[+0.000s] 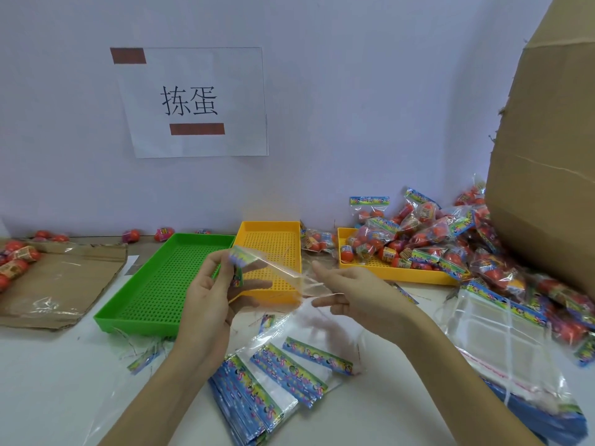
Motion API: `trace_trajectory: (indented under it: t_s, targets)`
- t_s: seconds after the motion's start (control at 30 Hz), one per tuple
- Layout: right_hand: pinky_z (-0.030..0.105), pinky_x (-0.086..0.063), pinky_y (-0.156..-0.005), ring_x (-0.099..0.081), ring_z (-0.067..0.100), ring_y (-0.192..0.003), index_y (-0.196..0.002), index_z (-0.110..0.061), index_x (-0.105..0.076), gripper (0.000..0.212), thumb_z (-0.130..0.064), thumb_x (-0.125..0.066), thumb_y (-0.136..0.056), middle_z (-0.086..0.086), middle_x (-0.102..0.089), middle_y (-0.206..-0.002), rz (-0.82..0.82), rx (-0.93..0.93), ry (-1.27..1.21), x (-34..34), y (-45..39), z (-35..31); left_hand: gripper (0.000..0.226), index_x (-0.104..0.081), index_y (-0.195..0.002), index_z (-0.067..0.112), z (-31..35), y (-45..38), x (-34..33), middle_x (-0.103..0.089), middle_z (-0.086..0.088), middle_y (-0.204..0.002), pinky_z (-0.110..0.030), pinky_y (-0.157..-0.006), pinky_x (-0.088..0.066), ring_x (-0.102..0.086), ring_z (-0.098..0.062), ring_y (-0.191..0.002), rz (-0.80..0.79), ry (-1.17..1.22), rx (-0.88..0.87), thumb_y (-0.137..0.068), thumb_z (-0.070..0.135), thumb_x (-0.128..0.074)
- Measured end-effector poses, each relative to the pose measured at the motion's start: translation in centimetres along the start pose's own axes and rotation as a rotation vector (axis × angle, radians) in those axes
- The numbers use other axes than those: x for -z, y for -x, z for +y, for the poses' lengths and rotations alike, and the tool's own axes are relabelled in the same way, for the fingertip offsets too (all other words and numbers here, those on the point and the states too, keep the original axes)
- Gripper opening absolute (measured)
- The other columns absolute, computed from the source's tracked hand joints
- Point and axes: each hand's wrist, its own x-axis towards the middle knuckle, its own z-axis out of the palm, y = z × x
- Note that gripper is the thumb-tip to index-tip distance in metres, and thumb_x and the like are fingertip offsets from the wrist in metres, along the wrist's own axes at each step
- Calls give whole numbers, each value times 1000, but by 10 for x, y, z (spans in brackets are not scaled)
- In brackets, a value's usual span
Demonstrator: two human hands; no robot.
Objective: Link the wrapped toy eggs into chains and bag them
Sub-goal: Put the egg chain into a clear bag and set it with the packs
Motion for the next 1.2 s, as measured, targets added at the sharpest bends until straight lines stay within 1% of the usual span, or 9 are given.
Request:
trace_trajectory:
  t_s: [0.17,0.33,0.43,0.5,0.57,0.73,0.9,1.03,1.2]
  targets:
    - [23,-57,-81,-73,15,-102,-123,-13,-71,47,-22,-84,-78,6,-77,-115,19,80,-395,6,0,-4,16,-63,-102,18,-5,-2,2,-78,-11,-114,-25,-61,-60,-77,-27,-101,-65,-36,-48,-102,29,-51]
    - [29,-57,-82,-73,14,-97,-115,-21,-75,33,-15,-81,-83,0,-79,-102,208,233,-257,12,3,-7,32,-68,-110,9,-9,-2,4,-79,-10,-113,-39,-71,-65,-77,-29,-102,-32,-187,1,-104,35,-50]
    - [21,-56,-71,-71,11,-86,-110,-24,-76,22,-10,-75,-93,-1,-77,-94,354,343,-2,11,2,-6,48,-70,-119,15,-4,-3,3,-80,-11,-110,-40,-70,-65,-77,-33,-100,0,-137,120,-104,51,-43]
    - [18,-55,-68,-70,9,-80,-107,-23,-76,21,-8,-72,-94,-2,-77,-90,339,382,61,8,1,-5,62,-69,-122,18,1,-3,2,-80,-8,-107,-41,-71,-65,-78,-34,-97,-42,-112,203,-91,67,-46]
    - [17,-55,-67,-70,9,-78,-102,-24,-77,20,-6,-72,-93,-5,-77,-87,300,372,122,3,0,-2,57,-66,-126,23,2,0,2,-81,-4,-105,-43,-83,-62,-77,-31,-99,-115,-297,163,-84,61,-62]
    - [22,-59,-65,-72,11,-72,-98,-23,-77,16,-10,-68,-97,-3,-76,-85,240,228,261,-7,-6,11,42,-69,-119,18,-13,11,-2,-81,-6,-92,-37,-83,-64,-77,-25,-82,-216,-584,88,-82,7,-86]
    - [24,-54,-60,-70,8,-70,-105,-21,-72,10,-22,-63,-101,-2,-73,-87,347,250,373,6,-7,5,22,-76,-105,23,-8,7,4,-78,2,-89,-26,-79,-61,-74,-16,-82,-155,-716,-108,-85,19,-84]
    - [26,-51,-63,-69,8,-73,-105,-22,-68,14,-34,-62,-101,-5,-72,-86,345,186,611,19,-6,5,25,-77,-104,23,-11,14,-3,-77,8,-93,-27,-83,-60,-73,-14,-86,-319,-756,-198,-82,17,-87]
    - [21,-45,-45,-66,16,-52,-78,-6,-75,66,-57,-43,-104,4,-73,-65,198,15,435,20,-1,1,23,-78,-101,16,-6,15,-6,-76,2,-93,-26,-82,-60,-74,-17,-87,-222,-688,-421,-81,8,-84]
